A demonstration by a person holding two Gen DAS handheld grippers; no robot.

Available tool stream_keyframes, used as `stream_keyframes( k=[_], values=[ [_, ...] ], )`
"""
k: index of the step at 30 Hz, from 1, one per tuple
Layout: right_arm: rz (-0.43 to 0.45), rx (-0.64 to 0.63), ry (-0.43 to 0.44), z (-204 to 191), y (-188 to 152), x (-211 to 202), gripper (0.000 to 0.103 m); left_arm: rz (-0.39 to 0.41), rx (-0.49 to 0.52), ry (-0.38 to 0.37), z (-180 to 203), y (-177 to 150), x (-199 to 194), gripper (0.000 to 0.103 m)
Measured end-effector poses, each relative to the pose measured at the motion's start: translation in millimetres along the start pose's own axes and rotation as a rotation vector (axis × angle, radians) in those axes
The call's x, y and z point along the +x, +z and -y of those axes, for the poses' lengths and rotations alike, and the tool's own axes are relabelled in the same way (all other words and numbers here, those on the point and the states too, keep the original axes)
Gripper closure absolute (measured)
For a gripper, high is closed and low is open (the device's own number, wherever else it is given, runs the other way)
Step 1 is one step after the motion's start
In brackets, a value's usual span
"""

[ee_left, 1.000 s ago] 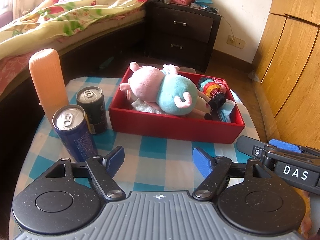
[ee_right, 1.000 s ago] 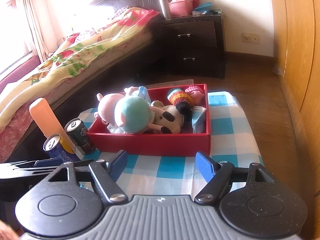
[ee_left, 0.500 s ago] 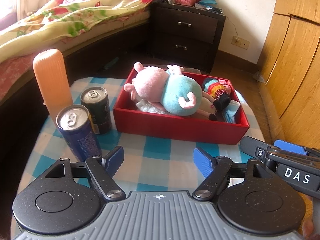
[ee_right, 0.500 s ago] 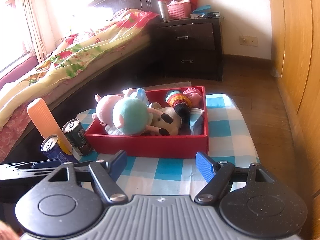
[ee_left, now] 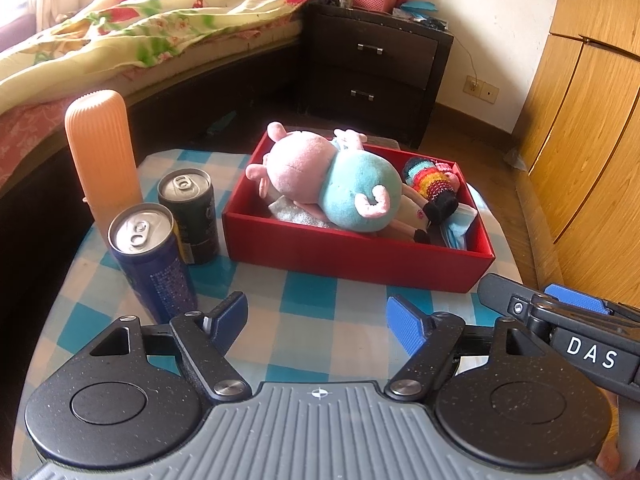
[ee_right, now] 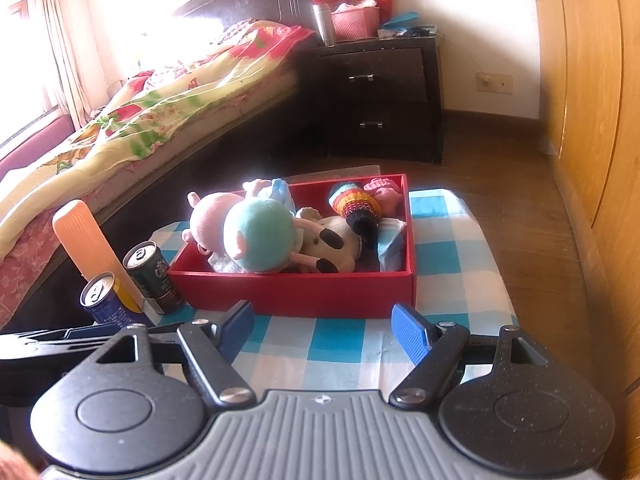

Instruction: Organize soft objects

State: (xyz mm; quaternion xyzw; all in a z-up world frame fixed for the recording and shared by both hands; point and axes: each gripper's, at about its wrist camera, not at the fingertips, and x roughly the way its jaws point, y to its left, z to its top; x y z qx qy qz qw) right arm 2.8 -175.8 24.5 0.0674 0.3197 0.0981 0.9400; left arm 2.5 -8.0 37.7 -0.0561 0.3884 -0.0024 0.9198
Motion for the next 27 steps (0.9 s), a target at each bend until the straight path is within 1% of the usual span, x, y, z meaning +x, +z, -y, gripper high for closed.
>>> stream_keyframes(
  k=[27],
  values=[
    [-0.003,0.001,-0.002,-0.9,-0.1,1.3,0.048,0.001,0.001,0.007,0.4,0.2,0.0,0.028]
  ],
)
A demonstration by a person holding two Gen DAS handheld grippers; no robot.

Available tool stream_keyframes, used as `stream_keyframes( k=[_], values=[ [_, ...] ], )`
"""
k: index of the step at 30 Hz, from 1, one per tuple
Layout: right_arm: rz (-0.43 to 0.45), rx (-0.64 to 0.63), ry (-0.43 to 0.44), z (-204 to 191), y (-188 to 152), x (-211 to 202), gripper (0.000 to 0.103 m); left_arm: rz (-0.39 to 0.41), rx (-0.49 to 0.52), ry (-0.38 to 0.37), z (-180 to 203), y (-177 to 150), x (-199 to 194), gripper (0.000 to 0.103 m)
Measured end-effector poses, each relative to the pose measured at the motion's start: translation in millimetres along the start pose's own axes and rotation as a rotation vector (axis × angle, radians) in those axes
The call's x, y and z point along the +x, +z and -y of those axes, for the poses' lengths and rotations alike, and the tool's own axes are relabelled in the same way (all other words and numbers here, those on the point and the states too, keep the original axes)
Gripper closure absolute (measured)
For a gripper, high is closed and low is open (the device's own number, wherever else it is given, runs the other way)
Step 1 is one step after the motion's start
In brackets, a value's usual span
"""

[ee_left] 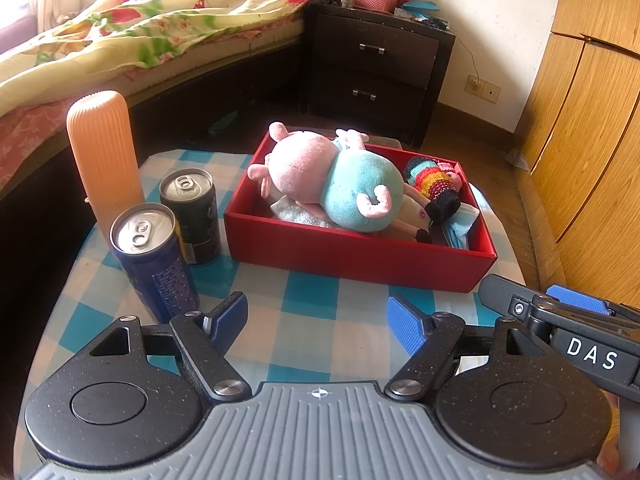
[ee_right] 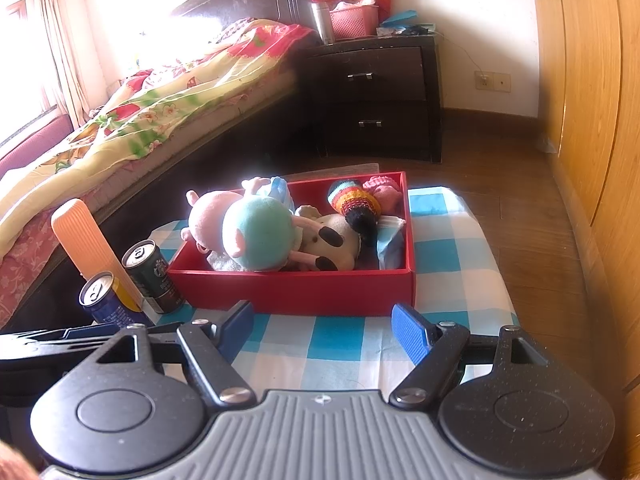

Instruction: Organize soft objects

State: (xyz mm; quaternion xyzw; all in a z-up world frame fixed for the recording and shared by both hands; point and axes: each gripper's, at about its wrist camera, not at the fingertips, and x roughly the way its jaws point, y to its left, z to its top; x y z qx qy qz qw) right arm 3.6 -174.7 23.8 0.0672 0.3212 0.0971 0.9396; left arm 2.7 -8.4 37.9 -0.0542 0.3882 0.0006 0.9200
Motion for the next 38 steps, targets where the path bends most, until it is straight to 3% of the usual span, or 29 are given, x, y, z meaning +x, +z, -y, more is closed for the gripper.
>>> stream_keyframes(
  k=[17,24,26,29,32,38],
  values=[
    [-0.003,0.0,-0.001,0,0,1,0.048,0.0,0.003,0.009,0,0,0,0.026],
    [-0.013,-0.002,-0.006,2,-1,3,0.048,-0.042,-0.017,-0.01,-3,0,10,0.023],
    [-0.011,0.001,-0.004,3,-1,3,0.048,-0.045,-0.027,-0.031,-5,-1,11,0.021],
    [0.011,0.022,0.0,8,1,-2,0.048,-0.059,-0.078,-0.069,-14,0,15,0.005],
    [0.046,0.059,-0.01,18,3,-7,0.044,-0.045,-0.134,-0.114,-23,-1,15,0.005],
    [0.03,0.132,-0.028,37,6,-5,0.042,-0.003,-0.085,-0.032,-17,-2,12,0.005]
  ],
)
